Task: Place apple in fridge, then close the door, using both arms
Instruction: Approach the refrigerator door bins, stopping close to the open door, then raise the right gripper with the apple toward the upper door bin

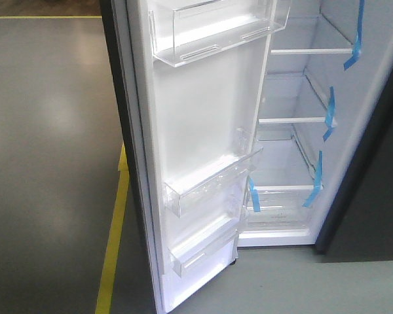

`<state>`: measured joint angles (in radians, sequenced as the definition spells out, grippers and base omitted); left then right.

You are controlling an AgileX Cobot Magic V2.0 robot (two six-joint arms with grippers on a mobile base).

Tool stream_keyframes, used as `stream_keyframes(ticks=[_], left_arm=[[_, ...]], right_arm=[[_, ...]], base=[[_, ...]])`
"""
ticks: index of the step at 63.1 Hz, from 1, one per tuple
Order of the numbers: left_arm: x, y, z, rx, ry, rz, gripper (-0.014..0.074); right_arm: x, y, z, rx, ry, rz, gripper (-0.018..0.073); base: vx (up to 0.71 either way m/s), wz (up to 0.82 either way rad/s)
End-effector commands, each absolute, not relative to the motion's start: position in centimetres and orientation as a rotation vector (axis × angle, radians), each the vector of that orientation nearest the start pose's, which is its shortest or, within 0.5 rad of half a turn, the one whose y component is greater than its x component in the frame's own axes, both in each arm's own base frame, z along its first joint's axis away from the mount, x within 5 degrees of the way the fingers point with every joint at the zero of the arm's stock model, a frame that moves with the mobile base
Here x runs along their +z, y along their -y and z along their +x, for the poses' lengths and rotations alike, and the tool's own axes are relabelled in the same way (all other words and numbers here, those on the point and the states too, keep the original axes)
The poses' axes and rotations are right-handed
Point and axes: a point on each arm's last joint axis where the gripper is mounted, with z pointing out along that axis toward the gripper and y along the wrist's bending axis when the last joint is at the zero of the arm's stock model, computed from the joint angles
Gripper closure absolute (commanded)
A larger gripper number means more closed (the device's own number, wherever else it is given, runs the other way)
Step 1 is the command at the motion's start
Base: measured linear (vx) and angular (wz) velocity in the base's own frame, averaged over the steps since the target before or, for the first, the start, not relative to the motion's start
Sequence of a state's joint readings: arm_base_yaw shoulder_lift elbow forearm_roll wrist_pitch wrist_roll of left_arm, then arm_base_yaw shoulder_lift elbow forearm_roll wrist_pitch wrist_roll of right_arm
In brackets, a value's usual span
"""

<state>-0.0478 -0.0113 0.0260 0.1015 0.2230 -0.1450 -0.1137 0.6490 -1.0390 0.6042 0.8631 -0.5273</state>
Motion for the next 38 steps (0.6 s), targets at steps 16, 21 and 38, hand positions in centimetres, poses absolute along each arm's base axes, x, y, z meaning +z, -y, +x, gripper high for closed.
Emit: stream_keyframes(ticks=[16, 21, 38], left_arm=[[18.58, 0.14, 5.61, -0.073, -1.646, -0.024, 0.0603], [18.58, 0.14, 5.61, -0.073, -1.646, -0.024, 0.0603], [18.58, 0.14, 5.61, -0.073, -1.646, -0.024, 0.0603]], right_arm=[[44.94, -2.79, 9.32, 0.254, -1.723, -0.266, 0.0563], [44.94, -2.79, 9.32, 0.254, -1.723, -0.266, 0.0563], [44.94, -2.79, 9.32, 0.254, -1.723, -0.266, 0.0563]], base=[[0.13, -0.01], [0.12, 0.0], [0.11, 0.01]])
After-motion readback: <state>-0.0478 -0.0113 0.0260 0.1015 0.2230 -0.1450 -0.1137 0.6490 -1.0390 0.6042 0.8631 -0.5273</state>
